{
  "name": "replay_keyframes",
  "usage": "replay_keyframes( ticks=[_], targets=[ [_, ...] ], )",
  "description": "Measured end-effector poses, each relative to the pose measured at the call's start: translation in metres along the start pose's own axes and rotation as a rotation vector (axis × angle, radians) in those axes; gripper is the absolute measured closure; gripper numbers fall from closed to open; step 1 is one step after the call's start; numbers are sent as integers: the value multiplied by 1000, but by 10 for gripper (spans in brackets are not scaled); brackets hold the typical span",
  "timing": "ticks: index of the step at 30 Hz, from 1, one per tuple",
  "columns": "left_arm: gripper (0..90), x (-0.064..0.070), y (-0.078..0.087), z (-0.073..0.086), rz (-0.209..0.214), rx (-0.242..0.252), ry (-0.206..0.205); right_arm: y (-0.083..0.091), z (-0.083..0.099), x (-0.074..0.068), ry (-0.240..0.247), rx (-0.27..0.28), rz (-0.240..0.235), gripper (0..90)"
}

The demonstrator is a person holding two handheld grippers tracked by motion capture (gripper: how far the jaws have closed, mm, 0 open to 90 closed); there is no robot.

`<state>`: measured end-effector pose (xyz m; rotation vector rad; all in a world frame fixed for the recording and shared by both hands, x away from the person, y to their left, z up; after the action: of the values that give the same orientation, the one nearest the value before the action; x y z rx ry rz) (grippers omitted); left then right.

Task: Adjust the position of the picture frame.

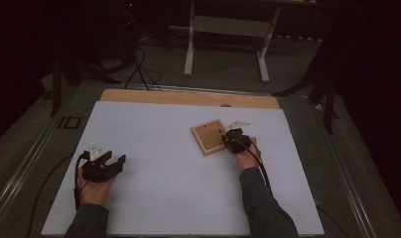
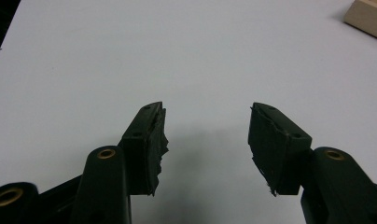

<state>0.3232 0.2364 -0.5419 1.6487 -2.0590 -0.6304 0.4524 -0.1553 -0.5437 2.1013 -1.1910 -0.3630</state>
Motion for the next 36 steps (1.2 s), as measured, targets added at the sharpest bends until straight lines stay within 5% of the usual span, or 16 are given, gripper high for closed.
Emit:
replay_keyframes(
  ticks=[22,36],
  targets=[
    [456,1,-1,0,1,-3,-2,13,7,-26,64,-31,-29,900],
    [456,3,-1,0,0,-7,-14,21,12,-62,83,-9,-93,900]
  ],
)
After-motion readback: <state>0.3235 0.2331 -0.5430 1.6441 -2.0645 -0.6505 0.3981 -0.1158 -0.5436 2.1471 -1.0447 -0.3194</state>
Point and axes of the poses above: each handheld gripper's, and its own axes: y roughly backward along the jaws, z roughly out of its underside, x roughly to its right, the point moved 5 cm from there along -y, roughly forward along the jaws
